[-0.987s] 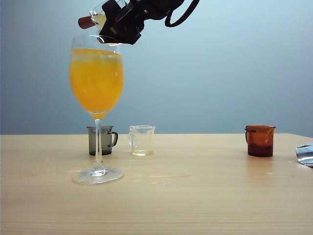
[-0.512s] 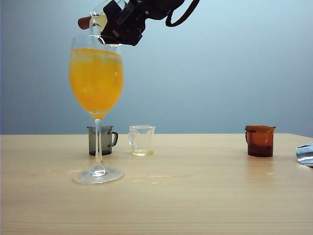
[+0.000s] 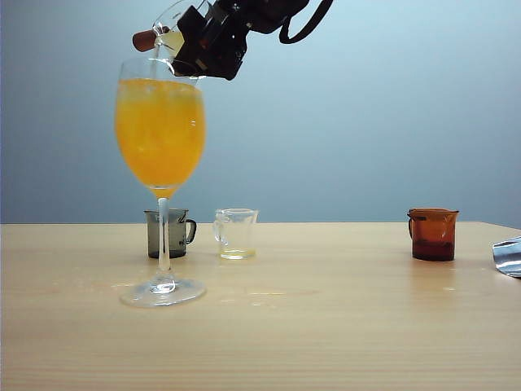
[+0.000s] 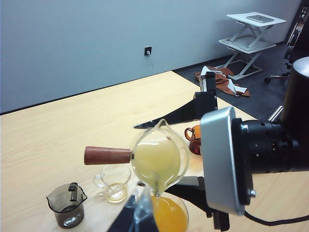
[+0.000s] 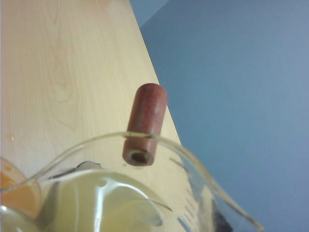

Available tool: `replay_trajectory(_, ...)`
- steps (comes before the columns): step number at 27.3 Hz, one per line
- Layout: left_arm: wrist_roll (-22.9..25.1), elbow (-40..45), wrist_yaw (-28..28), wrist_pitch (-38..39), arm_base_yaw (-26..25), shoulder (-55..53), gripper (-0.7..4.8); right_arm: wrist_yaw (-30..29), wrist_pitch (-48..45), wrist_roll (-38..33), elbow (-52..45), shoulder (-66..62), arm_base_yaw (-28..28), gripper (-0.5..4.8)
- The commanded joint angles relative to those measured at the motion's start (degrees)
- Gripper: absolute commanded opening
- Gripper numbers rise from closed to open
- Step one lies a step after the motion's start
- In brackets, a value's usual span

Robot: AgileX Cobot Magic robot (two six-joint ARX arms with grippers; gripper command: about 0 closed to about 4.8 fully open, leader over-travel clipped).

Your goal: Pick up the third measuring cup from the left, pour the pineapple juice inside into the goblet, and finally put the measuring cup back in its original place.

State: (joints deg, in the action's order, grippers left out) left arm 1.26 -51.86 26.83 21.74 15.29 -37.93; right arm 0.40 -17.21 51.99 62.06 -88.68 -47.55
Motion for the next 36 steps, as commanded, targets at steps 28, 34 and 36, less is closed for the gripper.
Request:
replay_trajectory(28,-0.2,-0.3,0.4,-0.4,0.0,0.1,-0.05,0.2,-1.9,2.6,0.3,0.4,0.0,0.93)
replay_trajectory(34,-0.2,-0.3,0.4,-0.4,0.0,0.1,-0.05,1.2,-1.9,3.8,0.3,0.4,0.0,0.93)
replay_trajectory(36,-0.2,-0.3,0.4,-0.4,0.0,0.1,-0.05,1.2,-1.9,3.8,0.3,0.4,0.0,0.93)
